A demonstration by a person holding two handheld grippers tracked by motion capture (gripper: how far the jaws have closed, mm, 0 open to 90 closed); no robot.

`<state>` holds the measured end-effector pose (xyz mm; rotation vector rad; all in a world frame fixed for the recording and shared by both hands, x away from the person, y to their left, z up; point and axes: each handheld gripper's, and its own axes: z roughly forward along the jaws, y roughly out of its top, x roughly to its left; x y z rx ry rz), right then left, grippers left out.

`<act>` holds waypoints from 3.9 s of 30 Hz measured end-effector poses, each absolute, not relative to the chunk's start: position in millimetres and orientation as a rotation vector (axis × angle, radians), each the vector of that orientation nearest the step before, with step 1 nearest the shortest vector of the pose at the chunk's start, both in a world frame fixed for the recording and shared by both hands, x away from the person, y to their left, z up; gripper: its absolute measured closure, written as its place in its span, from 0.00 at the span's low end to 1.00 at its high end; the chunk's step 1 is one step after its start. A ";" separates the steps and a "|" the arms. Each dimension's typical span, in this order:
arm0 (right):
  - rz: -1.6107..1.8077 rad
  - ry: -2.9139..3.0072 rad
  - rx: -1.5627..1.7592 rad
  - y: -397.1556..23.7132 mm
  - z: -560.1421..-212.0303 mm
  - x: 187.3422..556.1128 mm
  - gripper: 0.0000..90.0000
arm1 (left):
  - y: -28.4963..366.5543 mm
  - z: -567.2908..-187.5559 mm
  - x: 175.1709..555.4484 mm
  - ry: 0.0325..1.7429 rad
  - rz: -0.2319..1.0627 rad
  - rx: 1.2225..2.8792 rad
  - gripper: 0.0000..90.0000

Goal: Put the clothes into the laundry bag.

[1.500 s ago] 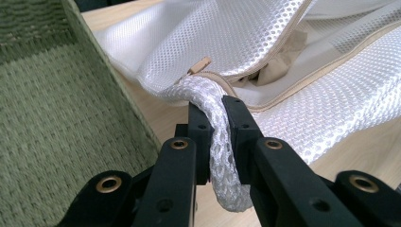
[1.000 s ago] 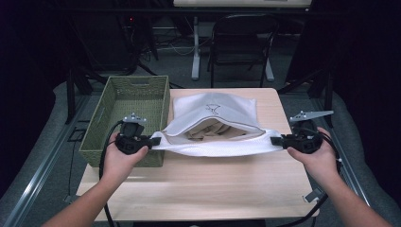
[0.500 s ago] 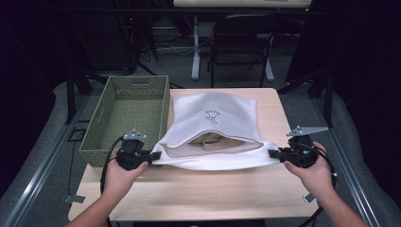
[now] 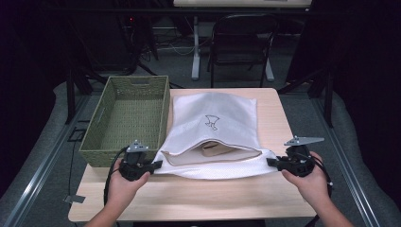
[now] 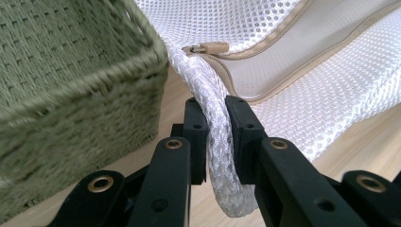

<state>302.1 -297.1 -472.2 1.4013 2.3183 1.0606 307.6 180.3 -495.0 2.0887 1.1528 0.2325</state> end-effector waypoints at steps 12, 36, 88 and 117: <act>0.999 2.323 1.410 -289.6 -506.4 285.7 0.85 | 180.4 -531.7 297.8 1.168 0.219 2.109 0.85; 1.025 2.273 1.455 -296.3 -519.5 265.3 0.59 | 179.8 -531.2 290.5 1.134 0.270 2.166 0.54; 0.957 2.373 1.371 -229.7 -552.7 308.2 0.93 | 142.7 -558.8 336.2 1.144 0.204 2.199 0.91; 1.027 2.279 1.347 -239.6 -534.4 297.5 0.80 | 160.2 -526.4 324.7 1.126 0.255 2.148 0.65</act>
